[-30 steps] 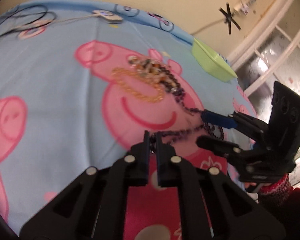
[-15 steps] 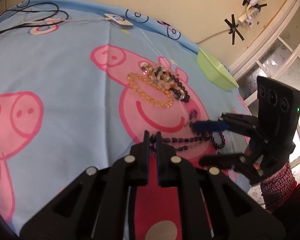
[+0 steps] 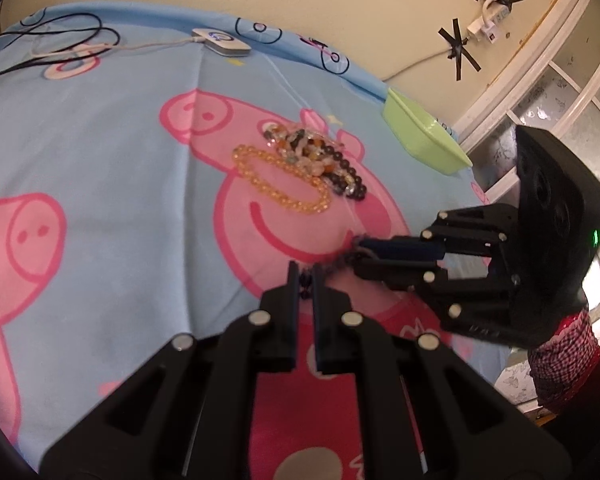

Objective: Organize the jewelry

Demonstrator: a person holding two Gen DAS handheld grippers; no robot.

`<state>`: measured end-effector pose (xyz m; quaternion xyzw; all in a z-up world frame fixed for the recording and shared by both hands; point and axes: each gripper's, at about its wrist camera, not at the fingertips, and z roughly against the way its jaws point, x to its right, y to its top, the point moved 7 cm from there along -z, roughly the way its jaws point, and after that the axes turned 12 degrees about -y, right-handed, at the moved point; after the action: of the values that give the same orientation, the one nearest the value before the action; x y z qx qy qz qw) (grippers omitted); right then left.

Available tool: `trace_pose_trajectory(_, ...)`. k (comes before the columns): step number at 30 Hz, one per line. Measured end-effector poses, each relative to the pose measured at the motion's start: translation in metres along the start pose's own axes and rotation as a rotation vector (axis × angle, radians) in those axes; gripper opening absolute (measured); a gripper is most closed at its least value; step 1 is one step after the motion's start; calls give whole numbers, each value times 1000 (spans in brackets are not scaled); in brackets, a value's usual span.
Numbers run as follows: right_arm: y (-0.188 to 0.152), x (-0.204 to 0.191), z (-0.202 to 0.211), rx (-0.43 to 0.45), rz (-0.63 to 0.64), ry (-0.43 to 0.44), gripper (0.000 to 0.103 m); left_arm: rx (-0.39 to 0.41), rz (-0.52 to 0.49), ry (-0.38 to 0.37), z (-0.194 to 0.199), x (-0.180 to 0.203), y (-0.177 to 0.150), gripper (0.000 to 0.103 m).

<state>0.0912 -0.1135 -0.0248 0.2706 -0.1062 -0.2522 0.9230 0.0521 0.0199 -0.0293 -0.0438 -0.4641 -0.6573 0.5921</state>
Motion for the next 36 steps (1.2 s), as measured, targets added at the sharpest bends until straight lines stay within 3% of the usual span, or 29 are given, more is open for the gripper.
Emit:
trace_pose_trajectory(3,2,16,3,23,-126,35,0,-4,-9,-7,-3,5,3,5)
trace_pose_trajectory(8,18,52,37,146,-369,173,0,12,-98,1,-2,32,19,5)
trace_pose_trajectory(10,23,61,46,176,-404,197,0,15,-167,15,-2,49,26,23)
trace_pose_trajectory(11,25,65,51,188,-418,209,0,20,-201,30,-3,53,29,51)
trace_pose_trajectory(12,26,69,53,193,-425,217,0,34,-249,62,-5,59,31,65)
trace_pose_trajectory(14,29,73,61,214,-463,255,0,15,-292,86,-13,62,30,64)
trace_pose_trajectory(19,44,66,102,320,-473,391,0,-22,-262,88,-20,52,21,64)
trace_pose_trajectory(25,58,40,95,294,-428,420,0,-25,-249,93,-15,50,16,65)
trace_pose_trajectory(29,42,41,71,243,-407,310,0,-56,-279,140,-8,40,7,65)
trace_pose_trajectory(32,15,35,40,144,-302,162,0,-86,-264,134,-8,30,1,65)
trace_pose_trajectory(34,2,28,28,111,-241,108,0,-93,-261,127,-11,28,-1,65)
trace_pose_trajectory(36,-7,16,25,96,-164,89,12,-99,-257,111,-15,29,0,63)
